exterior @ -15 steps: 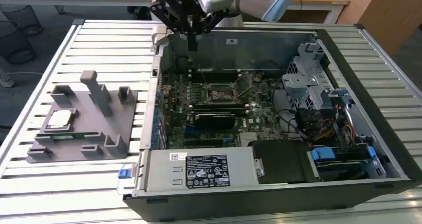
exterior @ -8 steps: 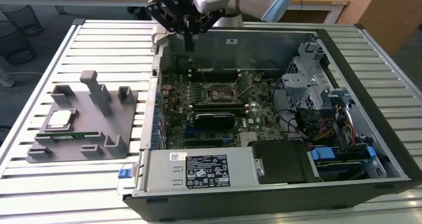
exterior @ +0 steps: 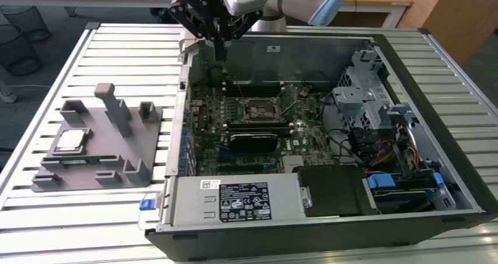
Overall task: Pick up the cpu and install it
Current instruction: 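Reach for the cpu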
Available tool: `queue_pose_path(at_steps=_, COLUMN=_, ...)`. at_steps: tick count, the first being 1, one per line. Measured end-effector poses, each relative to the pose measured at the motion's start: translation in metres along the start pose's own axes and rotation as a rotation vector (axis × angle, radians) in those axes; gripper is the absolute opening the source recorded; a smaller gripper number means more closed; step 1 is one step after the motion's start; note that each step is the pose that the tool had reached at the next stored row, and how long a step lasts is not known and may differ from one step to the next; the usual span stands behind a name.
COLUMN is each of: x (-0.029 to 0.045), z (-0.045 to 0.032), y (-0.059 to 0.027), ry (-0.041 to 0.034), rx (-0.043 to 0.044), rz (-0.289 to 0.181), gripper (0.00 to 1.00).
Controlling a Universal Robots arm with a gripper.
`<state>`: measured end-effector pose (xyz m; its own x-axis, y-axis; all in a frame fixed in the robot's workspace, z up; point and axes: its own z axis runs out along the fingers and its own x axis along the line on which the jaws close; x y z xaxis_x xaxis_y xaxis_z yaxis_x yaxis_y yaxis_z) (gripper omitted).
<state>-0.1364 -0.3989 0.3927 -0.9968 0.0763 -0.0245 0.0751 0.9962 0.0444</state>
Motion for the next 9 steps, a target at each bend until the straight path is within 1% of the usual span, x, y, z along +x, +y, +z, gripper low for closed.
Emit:
queue_pose_path(at_steps=7, x=0.0049, z=0.0003, y=-0.0004, ry=0.0001, rx=0.0001, rz=0.000, gripper=0.11)
queue_pose_path(at_steps=9, x=0.0077, z=0.0004, y=-0.0006, ry=0.0000, rx=0.0001, rz=0.000, gripper=0.11)
